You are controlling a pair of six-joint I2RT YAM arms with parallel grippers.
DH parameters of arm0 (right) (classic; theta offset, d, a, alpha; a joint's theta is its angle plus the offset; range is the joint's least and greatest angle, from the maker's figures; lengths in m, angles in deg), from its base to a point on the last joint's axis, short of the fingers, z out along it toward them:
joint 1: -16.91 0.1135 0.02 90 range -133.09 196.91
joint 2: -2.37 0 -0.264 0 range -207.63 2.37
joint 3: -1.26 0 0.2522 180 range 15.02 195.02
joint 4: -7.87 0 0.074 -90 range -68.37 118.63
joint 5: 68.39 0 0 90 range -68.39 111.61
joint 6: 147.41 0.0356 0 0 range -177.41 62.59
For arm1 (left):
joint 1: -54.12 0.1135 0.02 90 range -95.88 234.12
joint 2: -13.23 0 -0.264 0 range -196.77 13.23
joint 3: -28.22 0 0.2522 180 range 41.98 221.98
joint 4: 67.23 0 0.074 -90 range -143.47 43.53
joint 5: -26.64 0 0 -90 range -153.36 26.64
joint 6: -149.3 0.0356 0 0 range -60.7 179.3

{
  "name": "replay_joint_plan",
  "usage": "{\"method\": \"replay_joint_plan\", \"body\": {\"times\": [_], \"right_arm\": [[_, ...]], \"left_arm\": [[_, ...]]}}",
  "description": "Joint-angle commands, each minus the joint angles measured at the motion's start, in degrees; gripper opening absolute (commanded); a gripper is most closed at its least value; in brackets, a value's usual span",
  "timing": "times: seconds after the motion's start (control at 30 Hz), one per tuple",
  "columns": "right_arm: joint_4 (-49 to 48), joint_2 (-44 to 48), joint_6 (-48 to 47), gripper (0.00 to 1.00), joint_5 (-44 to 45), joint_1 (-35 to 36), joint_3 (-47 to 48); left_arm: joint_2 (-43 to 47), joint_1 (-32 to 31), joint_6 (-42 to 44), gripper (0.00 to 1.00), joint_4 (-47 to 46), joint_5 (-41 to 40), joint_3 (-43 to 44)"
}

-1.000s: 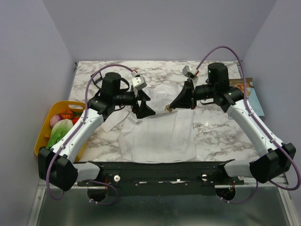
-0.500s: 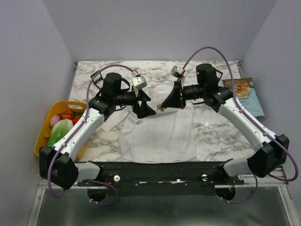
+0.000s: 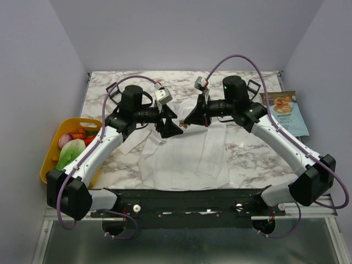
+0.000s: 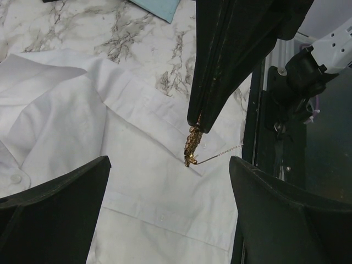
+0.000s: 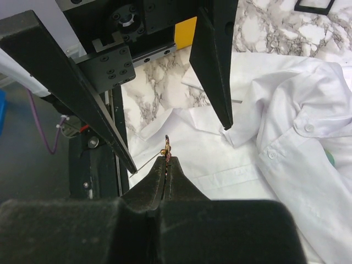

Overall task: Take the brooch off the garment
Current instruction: Close the brooch.

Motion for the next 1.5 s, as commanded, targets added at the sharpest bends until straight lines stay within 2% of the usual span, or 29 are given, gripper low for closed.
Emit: {"method": "replay_joint_plan", "body": {"times": [0.0,0.17,0.4,0.63,0.77,1.03,1.47], "right_arm": [[0.2,-1.0,0.6,0.01,-1.6,1.0,1.9],[3.5,-1.3,-1.9,0.00,-5.6,2.7,2.8],[5.3,-1.5,-4.1,0.01,-6.0,4.0,3.1],[7.2,-0.5,-5.1,0.00,3.1,4.0,5.4],[15.0,-2.0,-8.7,0.00,8.1,4.0,9.1],[17.2,-2.9,-9.7,0.00,6.2,4.0,8.9],[19.9,-4.0,-9.2,0.00,-3.6,4.1,11.4]], "left_arm": [[-0.6,0.1,-0.8,0.99,-1.4,-0.4,-0.5],[-0.5,0.1,-1.0,0.99,-1.9,-3.1,-0.5],[-0.4,0.2,-1.0,0.99,-1.9,-3.5,-0.7],[0.5,1.5,-2.8,0.99,-3.3,1.0,-1.3],[1.3,2.9,-4.4,0.99,-5.1,5.3,-1.7],[2.0,3.6,-5.4,0.99,-6.2,8.3,-2.3],[1.3,3.4,-6.7,0.99,-7.5,15.0,-2.2]]}}
